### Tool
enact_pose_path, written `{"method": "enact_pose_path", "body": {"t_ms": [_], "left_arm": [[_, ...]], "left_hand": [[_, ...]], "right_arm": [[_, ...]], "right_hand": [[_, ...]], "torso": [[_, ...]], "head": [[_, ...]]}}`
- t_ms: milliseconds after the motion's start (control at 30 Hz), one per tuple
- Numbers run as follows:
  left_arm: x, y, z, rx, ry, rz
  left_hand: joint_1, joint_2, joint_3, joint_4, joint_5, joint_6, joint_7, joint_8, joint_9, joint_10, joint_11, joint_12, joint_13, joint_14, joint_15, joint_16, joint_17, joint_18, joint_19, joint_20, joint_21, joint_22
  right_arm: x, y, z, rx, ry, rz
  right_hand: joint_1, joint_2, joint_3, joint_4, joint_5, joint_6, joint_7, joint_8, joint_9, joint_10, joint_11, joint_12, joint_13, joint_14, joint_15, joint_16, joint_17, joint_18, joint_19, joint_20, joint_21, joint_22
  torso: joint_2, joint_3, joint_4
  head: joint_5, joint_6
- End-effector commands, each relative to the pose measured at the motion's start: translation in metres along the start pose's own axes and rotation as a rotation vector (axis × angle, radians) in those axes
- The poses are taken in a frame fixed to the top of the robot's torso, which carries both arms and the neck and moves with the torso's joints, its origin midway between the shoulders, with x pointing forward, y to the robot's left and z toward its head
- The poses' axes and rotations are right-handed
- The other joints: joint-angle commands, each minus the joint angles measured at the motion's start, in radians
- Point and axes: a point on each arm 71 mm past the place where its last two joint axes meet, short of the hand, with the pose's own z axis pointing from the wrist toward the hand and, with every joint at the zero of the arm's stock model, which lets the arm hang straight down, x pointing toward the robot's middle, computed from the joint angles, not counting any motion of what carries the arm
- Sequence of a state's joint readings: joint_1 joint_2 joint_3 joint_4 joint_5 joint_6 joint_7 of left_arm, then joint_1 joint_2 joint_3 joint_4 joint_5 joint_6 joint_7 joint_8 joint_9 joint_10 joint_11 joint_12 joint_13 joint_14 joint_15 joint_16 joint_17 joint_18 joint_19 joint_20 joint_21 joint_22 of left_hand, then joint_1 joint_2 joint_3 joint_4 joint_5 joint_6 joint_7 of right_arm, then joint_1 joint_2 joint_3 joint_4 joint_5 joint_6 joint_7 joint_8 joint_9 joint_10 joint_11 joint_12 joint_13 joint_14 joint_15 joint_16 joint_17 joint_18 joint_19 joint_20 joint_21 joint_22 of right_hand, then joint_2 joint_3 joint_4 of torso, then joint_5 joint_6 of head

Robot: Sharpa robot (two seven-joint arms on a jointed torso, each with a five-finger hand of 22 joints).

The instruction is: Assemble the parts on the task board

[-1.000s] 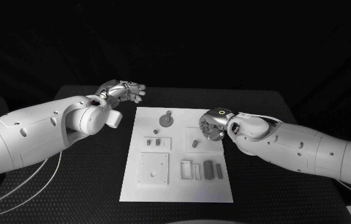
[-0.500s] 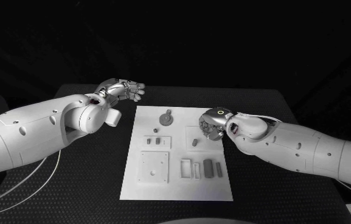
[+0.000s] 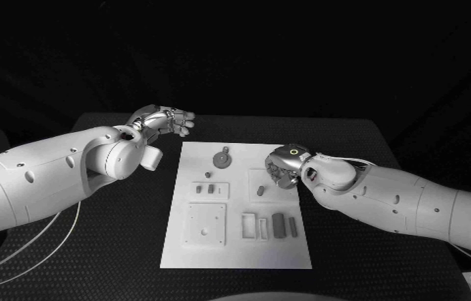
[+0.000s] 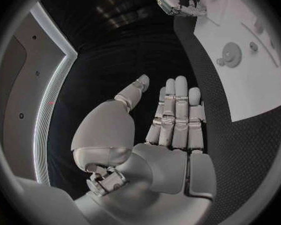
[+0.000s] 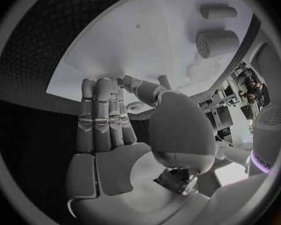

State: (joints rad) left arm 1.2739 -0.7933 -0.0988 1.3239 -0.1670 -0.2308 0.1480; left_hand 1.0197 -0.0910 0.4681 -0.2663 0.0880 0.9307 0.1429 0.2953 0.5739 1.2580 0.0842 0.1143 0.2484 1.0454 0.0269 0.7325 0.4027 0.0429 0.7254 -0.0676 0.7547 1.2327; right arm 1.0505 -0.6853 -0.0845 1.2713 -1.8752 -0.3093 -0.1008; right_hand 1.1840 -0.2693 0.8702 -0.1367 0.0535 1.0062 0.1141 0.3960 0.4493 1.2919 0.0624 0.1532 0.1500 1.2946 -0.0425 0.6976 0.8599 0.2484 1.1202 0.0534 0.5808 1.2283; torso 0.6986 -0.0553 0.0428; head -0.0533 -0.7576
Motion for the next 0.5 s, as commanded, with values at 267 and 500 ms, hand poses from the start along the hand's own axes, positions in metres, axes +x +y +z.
{"method": "enact_pose_path", "body": {"t_ms": [267,500], "left_arm": [[-0.0004,-0.001,0.0014,0.008,0.009,0.004],[-0.0022,-0.0008,0.0015,0.007,0.003,0.005]], "left_hand": [[-0.008,0.001,-0.006,0.002,-0.003,-0.007,0.002,0.003,-0.002,-0.001,0.002,-0.001,-0.001,0.004,0.0,-0.005,0.002,0.001,0.003,-0.003,-0.004,0.001],[-0.007,0.001,-0.005,0.001,-0.003,-0.008,0.002,0.004,-0.002,-0.001,0.002,-0.001,-0.001,0.005,0.0,-0.006,0.003,0.001,0.003,-0.003,-0.004,0.001]], "right_arm": [[0.0089,0.0111,-0.0001,-0.03,0.009,-0.047],[0.0064,0.0133,-0.0002,-0.034,-0.018,-0.044]], "right_hand": [[0.011,0.011,0.034,-0.011,-0.005,0.045,-0.018,0.022,0.016,0.05,-0.018,0.016,0.021,0.014,-0.022,0.026,0.016,0.013,0.028,-0.017,0.025,0.015],[0.009,0.005,0.047,-0.015,-0.005,0.06,-0.024,0.025,0.023,0.066,-0.024,0.018,0.03,0.017,-0.028,0.039,0.026,0.013,0.038,-0.023,0.036,0.024]], "torso": [[0.0,0.0,0.0015],[0.001,-0.0007,0.0014]], "head": [[-0.008,0.001],[-0.009,0.003]]}}
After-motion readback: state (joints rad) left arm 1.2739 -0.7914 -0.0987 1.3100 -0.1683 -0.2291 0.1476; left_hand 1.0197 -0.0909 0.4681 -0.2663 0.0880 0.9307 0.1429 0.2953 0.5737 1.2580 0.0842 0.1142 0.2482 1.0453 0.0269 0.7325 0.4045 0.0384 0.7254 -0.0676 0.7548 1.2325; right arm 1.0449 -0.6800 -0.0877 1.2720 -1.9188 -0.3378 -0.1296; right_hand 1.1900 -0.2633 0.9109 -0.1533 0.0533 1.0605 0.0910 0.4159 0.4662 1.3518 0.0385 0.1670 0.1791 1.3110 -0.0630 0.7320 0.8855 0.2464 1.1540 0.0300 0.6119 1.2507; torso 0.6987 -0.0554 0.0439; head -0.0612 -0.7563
